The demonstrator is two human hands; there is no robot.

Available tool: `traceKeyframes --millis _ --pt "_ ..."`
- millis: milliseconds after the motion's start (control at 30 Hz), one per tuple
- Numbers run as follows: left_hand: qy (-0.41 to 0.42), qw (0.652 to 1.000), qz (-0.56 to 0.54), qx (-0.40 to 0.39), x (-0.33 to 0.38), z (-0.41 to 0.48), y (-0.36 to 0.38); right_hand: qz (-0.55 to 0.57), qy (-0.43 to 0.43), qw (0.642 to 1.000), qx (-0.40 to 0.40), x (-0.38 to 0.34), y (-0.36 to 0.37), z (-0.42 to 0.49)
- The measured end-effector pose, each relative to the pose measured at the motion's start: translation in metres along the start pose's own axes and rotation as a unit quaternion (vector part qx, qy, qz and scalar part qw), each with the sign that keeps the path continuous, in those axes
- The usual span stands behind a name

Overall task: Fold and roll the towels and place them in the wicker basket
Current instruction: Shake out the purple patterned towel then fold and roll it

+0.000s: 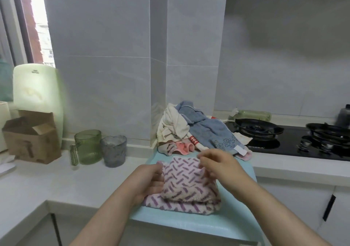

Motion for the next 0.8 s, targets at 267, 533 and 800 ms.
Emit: traceKeyframes --millis 267,533,800 --pt "0.059 0.970 0.232 0.050 0.013 -0.016 0.022 -0.242 -0.090 0.966 -0.020 0.056 -0.010 -0.044" --pt "0.120 0.973 0.188 0.054 0.012 -0.018 0.023 -0.246 -0.079 0.964 0.057 0.058 0.012 -0.041" --pt "0.163 0.949 0.239 0.130 0.005 -0.017 -0.008 -0.272 -0.092 0.958 0.017 0.063 0.025 -0.038"
Point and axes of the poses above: each hand's wrist, its own z-axis towards the middle knuckle, its own y-axis out of the palm, x = y × z, the point moved 6 cm from there along z, towards the middle knuckle, and after that the axes turned 10 degrees about x, right-handed, at the moved point
